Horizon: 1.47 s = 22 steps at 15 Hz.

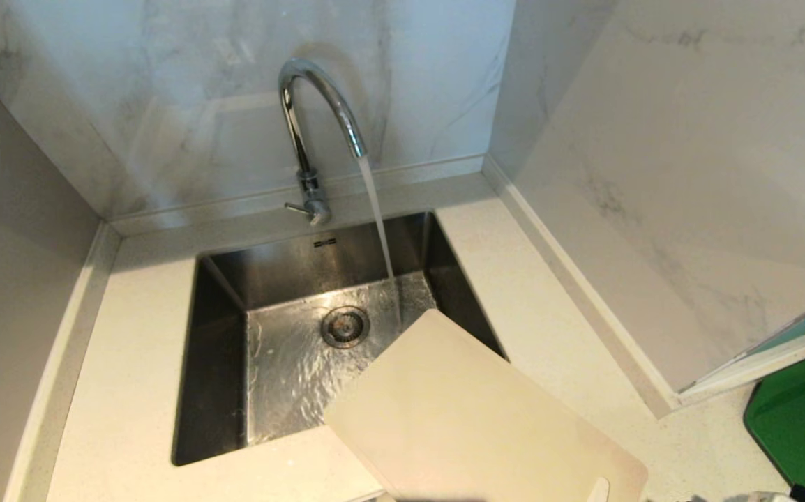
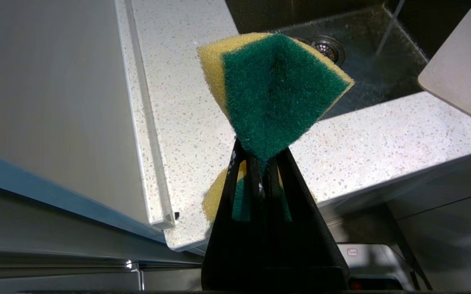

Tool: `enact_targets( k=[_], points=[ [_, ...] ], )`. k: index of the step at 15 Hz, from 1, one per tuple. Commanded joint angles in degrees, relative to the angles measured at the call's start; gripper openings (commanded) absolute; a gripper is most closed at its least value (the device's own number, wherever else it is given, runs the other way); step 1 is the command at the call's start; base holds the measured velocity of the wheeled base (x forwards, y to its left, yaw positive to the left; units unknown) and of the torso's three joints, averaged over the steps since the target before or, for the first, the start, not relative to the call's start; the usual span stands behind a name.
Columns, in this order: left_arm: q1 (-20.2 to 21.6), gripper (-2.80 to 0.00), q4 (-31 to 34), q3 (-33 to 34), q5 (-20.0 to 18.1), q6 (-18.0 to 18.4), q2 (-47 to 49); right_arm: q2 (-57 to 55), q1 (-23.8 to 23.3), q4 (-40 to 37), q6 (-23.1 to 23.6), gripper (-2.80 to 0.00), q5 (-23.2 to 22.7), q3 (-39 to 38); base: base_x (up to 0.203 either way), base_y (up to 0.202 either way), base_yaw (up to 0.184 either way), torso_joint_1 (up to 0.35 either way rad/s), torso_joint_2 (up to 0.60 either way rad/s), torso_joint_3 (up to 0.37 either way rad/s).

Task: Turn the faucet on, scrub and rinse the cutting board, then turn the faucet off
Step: Put down the cleaning cloth

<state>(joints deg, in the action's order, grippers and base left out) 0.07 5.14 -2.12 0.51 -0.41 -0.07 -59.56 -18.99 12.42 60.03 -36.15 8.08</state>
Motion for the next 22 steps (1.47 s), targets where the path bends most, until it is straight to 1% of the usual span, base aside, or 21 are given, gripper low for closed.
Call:
enact_targets(
  k=[1,4,7,11,15,16,19,20,22],
  points=[
    [0.01,-2.8,0.04,0.01,0.02,-0.02,0.07,0.4,0.0,0.0,-7.96,-2.8,-0.03,1.86,0.0,0.0,0.0,0.0,0.0,0.0],
    [0.01,-2.8,0.04,0.01,0.02,-0.02,0.07,0.45,0.22,0.04,-19.82,-2.8,-0.05,4.48,0.0,0.0,0.0,0.0,0.0,0.0],
    [0.01,-2.8,0.04,0.01,0.02,-0.02,0.07,1.63,1.2,-0.1,-31.44,-2.8,0.26,8.76,0.0,0.0,0.0,0.0,0.0,0.0],
    [0.01,-2.8,0.04,0.01,0.02,-0.02,0.07,2.95,3.68,-0.22,-44.31,-2.8,8.02,12.34,0.0,0.0,0.0,0.0,0.0,0.0],
    [0.01,-2.8,0.04,0.01,0.02,-0.02,0.07,6.21,6.1,-0.91,-58.43,-2.8,11.7,15.28,0.0,0.0,0.0,0.0,0.0,0.0],
    [0.01,-2.8,0.04,0.01,0.02,-0.02,0.07,7.61,6.84,-2.33,-61.74,-2.8,12.35,16.13,0.0,0.0,0.0,0.0,0.0,0.0],
    [0.01,-2.8,0.04,0.01,0.02,-0.02,0.07,10.56,8.26,-11.87,-68.04,-2.8,15.09,21.49,0.0,0.0,0.0,0.0,0.0,0.0],
    [0.01,-2.8,0.04,0.01,0.02,-0.02,0.07,12.51,9.18,-13.97,-69.91,-2.8,16.05,22.46,0.0,0.0,0.0,0.0,0.0,0.0],
    [0.01,-2.8,0.04,0.01,0.02,-0.02,0.07,16.58,10.82,-16.65,-70.78,-2.8,19.25,22.79,0.0,0.0,0.0,0.0,0.0,0.0]
  ],
)
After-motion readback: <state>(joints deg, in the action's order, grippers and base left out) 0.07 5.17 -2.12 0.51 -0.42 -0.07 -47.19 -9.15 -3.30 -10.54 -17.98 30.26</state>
